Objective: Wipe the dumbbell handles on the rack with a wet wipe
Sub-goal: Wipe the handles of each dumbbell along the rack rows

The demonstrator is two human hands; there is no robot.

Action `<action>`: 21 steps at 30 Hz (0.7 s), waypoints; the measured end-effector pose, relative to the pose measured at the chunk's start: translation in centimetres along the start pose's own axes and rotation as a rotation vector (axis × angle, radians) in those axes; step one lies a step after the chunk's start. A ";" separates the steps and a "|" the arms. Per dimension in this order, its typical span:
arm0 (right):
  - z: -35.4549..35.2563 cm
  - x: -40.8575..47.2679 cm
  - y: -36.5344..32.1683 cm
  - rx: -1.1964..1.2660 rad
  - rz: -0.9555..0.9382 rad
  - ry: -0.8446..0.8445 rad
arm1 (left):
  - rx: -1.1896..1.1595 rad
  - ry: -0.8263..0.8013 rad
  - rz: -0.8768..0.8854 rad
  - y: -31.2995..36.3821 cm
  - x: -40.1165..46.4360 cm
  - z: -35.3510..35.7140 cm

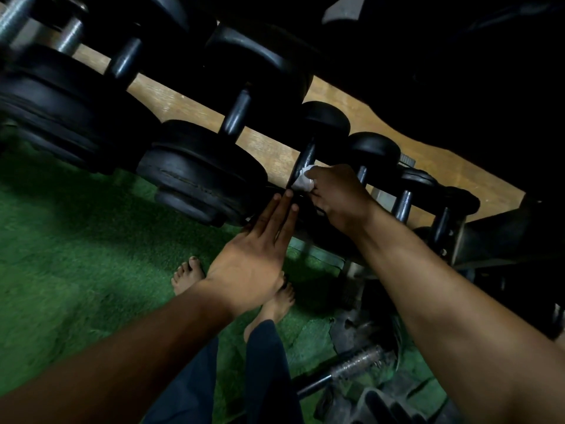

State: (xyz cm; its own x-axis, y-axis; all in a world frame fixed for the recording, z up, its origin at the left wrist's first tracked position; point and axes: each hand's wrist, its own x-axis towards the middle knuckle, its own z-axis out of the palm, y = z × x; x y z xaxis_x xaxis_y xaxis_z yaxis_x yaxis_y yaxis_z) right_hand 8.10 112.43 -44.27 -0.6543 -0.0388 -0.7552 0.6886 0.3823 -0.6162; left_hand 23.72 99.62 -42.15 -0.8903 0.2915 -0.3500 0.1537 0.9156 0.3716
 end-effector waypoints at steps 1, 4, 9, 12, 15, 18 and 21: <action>0.0 0.0 0.1 0.008 -0.003 0.015 | 0.005 0.003 -0.001 0.0 0.0 0.1; -0.1 0.1 0.5 -0.160 -0.042 0.045 | 0.010 0.002 0.003 0.0 0.0 0.1; -0.3 1.0 -0.7 -0.402 0.088 -0.042 | -0.019 -0.006 0.002 -0.1 0.0 0.1; -0.1 1.8 -1.2 -0.504 0.119 -0.079 | -0.049 -0.020 0.012 0.0 0.1 -0.1; 0.3 1.8 -1.3 -0.500 0.176 -0.117 | -0.054 -0.020 0.016 -0.1 0.1 -0.3; 0.0 1.7 -0.9 -0.424 0.153 -0.112 | -0.064 -0.022 0.016 -0.1 0.1 -0.4; -0.9 1.5 -0.7 -0.457 0.101 -0.115 | -0.069 -0.065 0.016 0.0 0.1 -1.0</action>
State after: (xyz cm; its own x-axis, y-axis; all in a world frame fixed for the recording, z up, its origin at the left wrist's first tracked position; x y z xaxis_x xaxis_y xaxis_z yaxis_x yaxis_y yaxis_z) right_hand 6.35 112.94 -44.71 -0.5345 -0.0724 -0.8421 0.5225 0.7548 -0.3966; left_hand 23.25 99.37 -41.35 -0.8577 0.3252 -0.3983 0.1353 0.8900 0.4353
